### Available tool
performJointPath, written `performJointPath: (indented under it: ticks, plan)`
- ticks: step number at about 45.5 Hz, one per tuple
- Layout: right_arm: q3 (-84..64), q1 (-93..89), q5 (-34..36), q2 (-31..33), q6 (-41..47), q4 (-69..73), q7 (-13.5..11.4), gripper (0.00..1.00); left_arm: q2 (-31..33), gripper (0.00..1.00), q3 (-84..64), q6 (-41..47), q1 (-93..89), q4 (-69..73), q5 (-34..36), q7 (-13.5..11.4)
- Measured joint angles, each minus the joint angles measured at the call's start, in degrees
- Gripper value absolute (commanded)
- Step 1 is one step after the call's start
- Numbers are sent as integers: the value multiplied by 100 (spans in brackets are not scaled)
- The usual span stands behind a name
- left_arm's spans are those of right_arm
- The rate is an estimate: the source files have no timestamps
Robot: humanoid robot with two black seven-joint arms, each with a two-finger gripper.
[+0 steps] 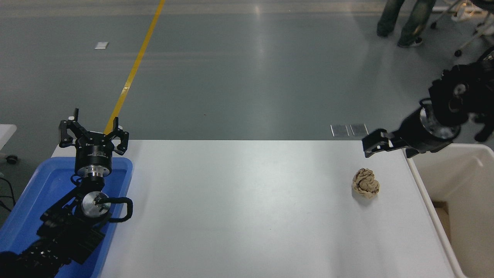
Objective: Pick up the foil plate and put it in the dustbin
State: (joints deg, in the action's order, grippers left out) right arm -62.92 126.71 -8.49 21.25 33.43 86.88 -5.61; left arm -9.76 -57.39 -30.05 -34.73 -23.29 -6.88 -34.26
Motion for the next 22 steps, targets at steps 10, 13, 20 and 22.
performJointPath:
  ticks: [10,13,20,22]
  plan:
    - [-109,489,467,-393,432,288,2,100,1,99,0,0,1,0,-4,-1]
    - [-152,605,540,-457,500,359,2,100,1,99,0,0,1,0,-6,-1]
    - [-273,748,632,-524,588,456,3,100,1,99,0,0,1,0,-11,-1]
    - [-319,773,653,-536,607,475,5,100,1,99,0,0,1,0,-12,-1]
